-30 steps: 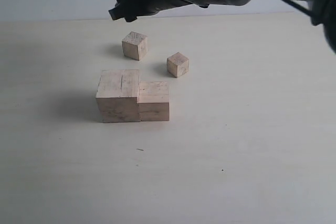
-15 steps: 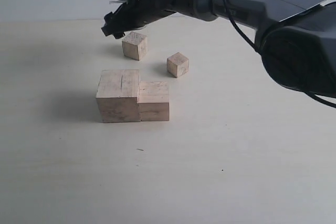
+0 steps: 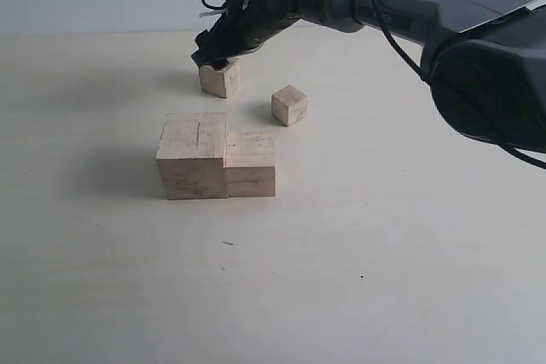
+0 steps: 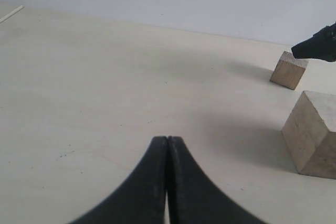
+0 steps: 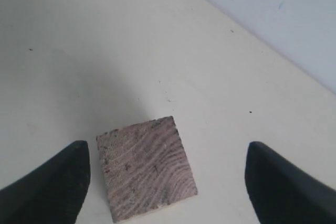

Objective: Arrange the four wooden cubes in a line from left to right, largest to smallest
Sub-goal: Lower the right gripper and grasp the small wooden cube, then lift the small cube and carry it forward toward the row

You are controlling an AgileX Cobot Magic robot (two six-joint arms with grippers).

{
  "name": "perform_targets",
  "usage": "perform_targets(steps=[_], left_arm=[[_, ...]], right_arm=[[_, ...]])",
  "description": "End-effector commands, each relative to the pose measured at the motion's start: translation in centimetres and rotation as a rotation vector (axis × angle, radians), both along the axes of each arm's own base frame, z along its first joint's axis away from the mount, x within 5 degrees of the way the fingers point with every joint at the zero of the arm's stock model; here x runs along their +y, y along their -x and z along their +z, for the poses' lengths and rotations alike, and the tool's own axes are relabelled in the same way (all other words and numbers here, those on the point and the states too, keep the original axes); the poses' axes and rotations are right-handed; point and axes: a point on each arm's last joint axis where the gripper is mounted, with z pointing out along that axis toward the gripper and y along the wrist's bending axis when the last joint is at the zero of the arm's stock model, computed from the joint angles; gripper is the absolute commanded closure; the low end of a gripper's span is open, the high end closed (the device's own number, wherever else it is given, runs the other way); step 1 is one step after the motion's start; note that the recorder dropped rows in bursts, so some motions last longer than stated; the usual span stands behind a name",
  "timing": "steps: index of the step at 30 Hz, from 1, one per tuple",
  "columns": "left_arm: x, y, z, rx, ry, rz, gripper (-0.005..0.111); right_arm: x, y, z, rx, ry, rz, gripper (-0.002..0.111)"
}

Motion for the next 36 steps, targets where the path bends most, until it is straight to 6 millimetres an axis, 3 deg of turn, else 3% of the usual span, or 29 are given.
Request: perform_targets(steps=[1,10,26,29,34,36], left_arm=[[0.0,0.0,0.0,-0.013,-0.005,-0.008,0.107],[0.0,0.0,0.0,-0.013,-0.005,-0.008,0.107],[0.0,0.0,0.0,-0.013,-0.005,-0.008,0.107],[0.0,0.0,0.0,-0.013,-0.005,-0.008,0.107],[0.0,0.0,0.0,-0.013,-0.005,-0.008,0.107],[0.0,0.0,0.0,-0.013,-0.005,-0.008,0.107]], right_arm=[[-0.3,-0.4,0.3,0.039,-0.058,-0.019,0.031],[-0.7,-0.8,-0.7,0.060,-0.065,-0.019,0.031],[-0.5,-0.6,-4.7,0.108,-0.046,0.048,0.033],[-0.6,-0.6,-4.8,0.105,-0.035,0.054,0.052],[-0.6,0.0,-2.9,0.145,-0.023,0.092,0.106],[-0.7,0.3,-1.7,0.149,-0.011,0.111,0.108]])
